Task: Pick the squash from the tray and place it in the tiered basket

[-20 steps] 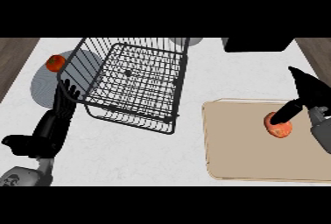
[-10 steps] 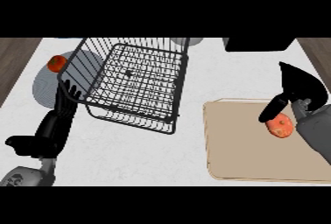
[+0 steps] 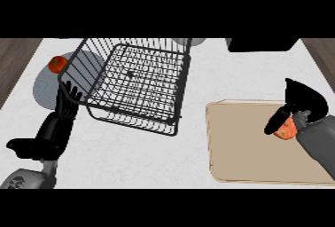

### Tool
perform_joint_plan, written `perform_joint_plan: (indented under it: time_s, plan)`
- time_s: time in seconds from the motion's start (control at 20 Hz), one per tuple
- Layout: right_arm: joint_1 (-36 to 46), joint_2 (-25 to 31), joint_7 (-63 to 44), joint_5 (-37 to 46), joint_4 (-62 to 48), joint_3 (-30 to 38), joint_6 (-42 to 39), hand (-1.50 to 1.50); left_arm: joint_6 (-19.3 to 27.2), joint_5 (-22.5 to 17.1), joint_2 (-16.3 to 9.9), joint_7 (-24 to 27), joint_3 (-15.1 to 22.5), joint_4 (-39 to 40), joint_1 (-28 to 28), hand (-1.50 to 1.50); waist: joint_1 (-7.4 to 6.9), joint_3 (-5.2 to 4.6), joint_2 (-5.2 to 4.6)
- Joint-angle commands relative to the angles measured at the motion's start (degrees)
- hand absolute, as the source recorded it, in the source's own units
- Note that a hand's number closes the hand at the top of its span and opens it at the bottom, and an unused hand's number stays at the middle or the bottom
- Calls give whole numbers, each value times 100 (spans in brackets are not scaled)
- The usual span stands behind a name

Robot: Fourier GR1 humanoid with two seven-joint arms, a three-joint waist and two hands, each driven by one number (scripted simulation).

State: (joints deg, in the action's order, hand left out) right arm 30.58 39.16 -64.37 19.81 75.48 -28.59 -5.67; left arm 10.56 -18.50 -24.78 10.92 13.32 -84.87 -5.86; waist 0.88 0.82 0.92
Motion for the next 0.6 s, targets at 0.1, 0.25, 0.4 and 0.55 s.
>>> perform_joint_plan:
  time_s: [0.1, 0.25, 0.4, 0.55]
  plan:
    - [-204, -113, -357, 148, -152, 235, 189, -150, -318, 94, 378, -134, 476, 657, -46, 0, 38, -88, -114]
    - [-442, -233, -484, 287, -65, 160, 266, -150, -231, 152, 544, -167, 487, 855, -269, 0, 143, -93, -121]
    - [-746, -331, -263, 483, -526, 265, 552, -150, -431, 55, 294, -306, 443, 312, -11, 0, -6, -81, -110]
    - [-639, -363, -223, 506, -517, 381, 396, -150, -450, 130, 423, -135, 461, 618, 65, 0, -7, -87, -113]
